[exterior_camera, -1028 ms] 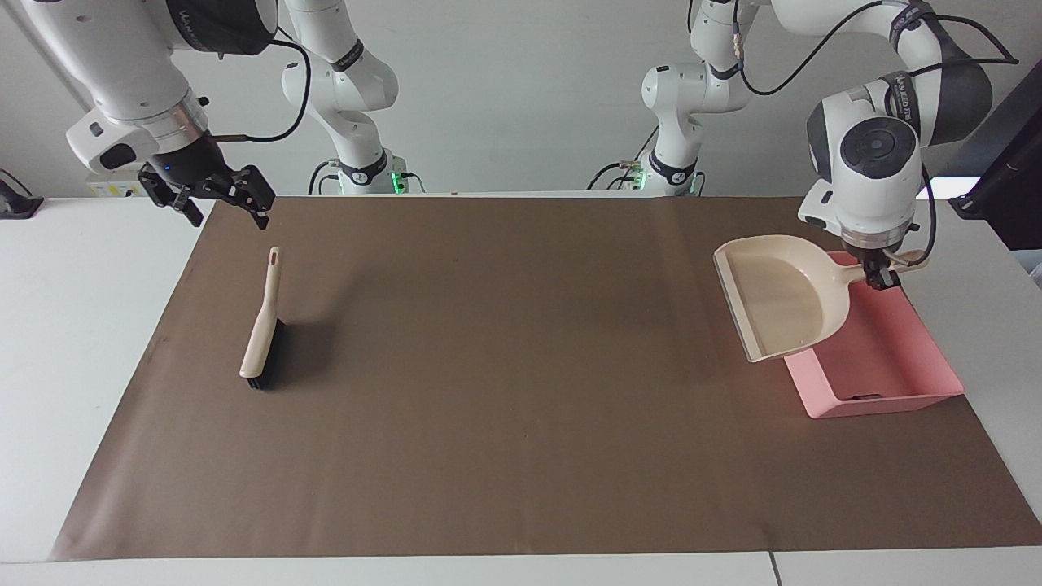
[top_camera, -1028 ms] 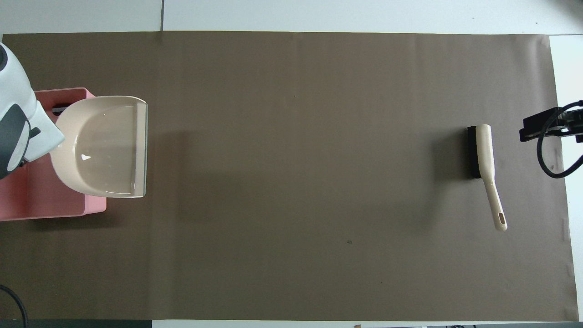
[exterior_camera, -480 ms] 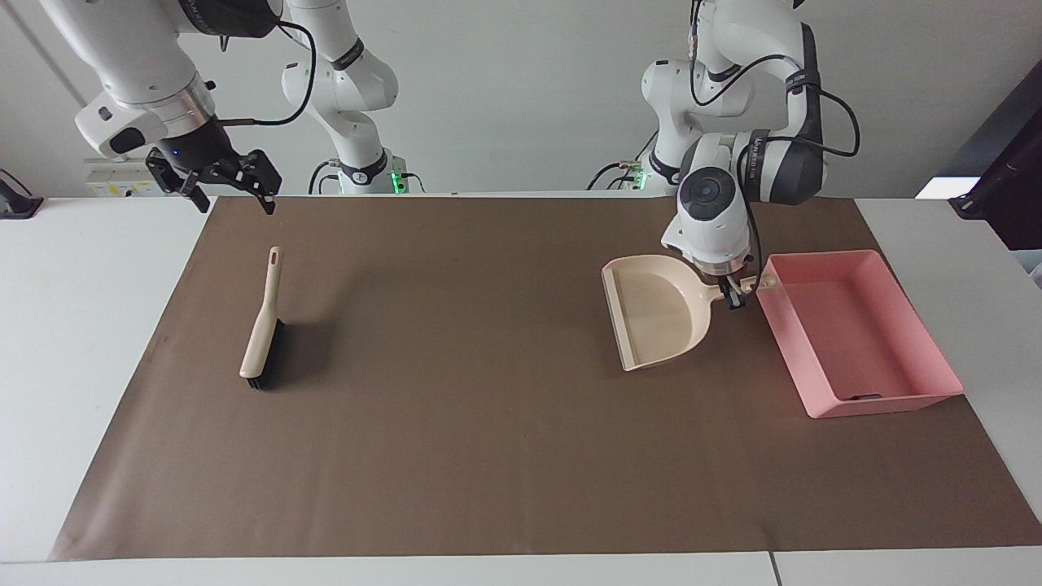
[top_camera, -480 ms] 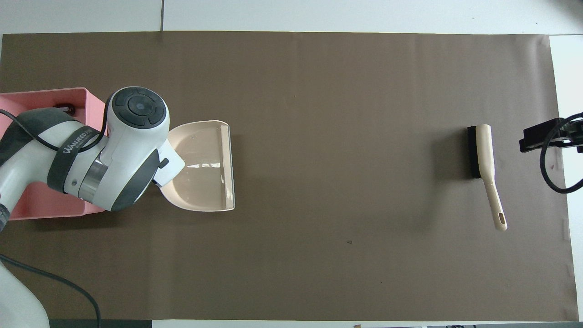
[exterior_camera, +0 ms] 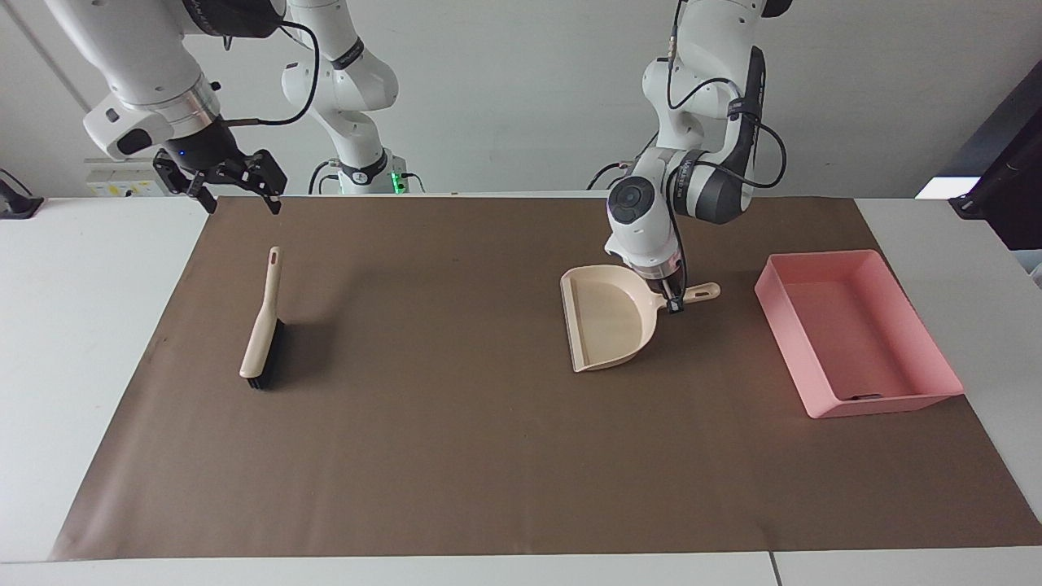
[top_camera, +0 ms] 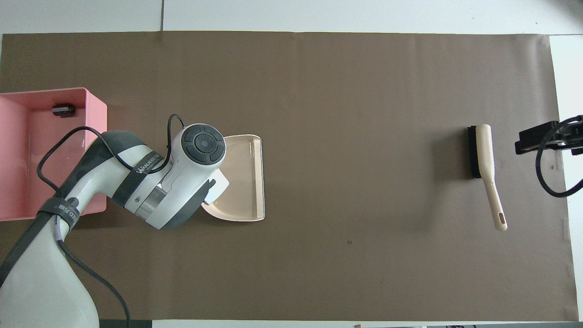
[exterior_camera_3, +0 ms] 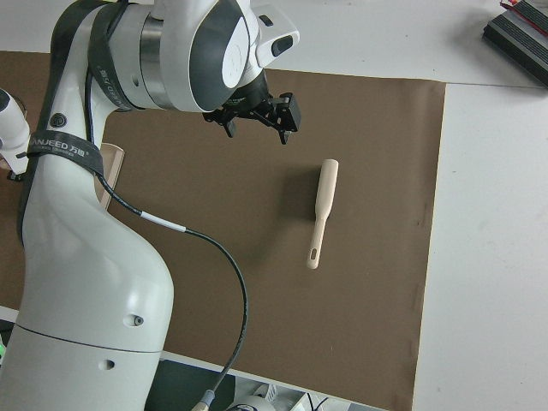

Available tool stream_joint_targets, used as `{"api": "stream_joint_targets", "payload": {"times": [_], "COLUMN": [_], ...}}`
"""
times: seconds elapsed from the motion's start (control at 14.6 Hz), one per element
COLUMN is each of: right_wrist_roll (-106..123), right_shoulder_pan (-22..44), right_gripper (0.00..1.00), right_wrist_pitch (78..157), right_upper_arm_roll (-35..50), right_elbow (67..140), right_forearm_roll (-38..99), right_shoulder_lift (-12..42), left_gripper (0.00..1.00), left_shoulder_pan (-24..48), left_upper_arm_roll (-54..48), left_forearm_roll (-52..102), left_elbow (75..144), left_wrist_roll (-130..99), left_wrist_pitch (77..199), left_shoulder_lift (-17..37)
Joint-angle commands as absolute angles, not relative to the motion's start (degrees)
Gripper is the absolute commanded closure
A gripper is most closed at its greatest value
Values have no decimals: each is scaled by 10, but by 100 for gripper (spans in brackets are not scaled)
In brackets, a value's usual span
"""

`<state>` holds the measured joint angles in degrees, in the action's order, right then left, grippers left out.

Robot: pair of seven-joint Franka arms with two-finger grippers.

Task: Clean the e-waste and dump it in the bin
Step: 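Carry the dustpan back and set it on the table with the left gripper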

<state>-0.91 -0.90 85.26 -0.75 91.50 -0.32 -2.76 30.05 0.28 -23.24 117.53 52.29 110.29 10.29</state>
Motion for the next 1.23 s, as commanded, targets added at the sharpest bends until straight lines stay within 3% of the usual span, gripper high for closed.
{"api": "stream_joint_targets", "payload": {"times": [0.0,0.27,0.48,0.69,0.96,1.17], "right_wrist_roll": [-6,-11,-11,-5,-7,-10], "right_shoulder_pan": [-11,-11,-15,-8,-4,-7], "right_gripper": [0,0,0,0,0,0], "right_wrist_pitch": [870,871,871,872,871,866], "right_upper_arm_roll": [-5,-5,-5,-5,-5,-6], "right_elbow": [941,941,940,940,940,940], "right_forearm_roll": [-4,-3,-2,-24,-26,-19], "right_shoulder_lift": [-46,-46,-46,-45,-45,-45], "left_gripper": [100,98,59,24,4,3], "left_shoulder_pan": [319,325,321,300,211,153], "left_upper_arm_roll": [14,14,15,25,25,25], "left_forearm_roll": [-228,-229,-227,-227,-185,-128], "left_elbow": [1211,1216,1204,1189,1187,1161], "left_wrist_roll": [519,525,518,493,447,436], "left_wrist_pitch": [1147,1161,1123,1071,1068,1057], "left_shoulder_lift": [94,94,84,32,-26,-40]}}
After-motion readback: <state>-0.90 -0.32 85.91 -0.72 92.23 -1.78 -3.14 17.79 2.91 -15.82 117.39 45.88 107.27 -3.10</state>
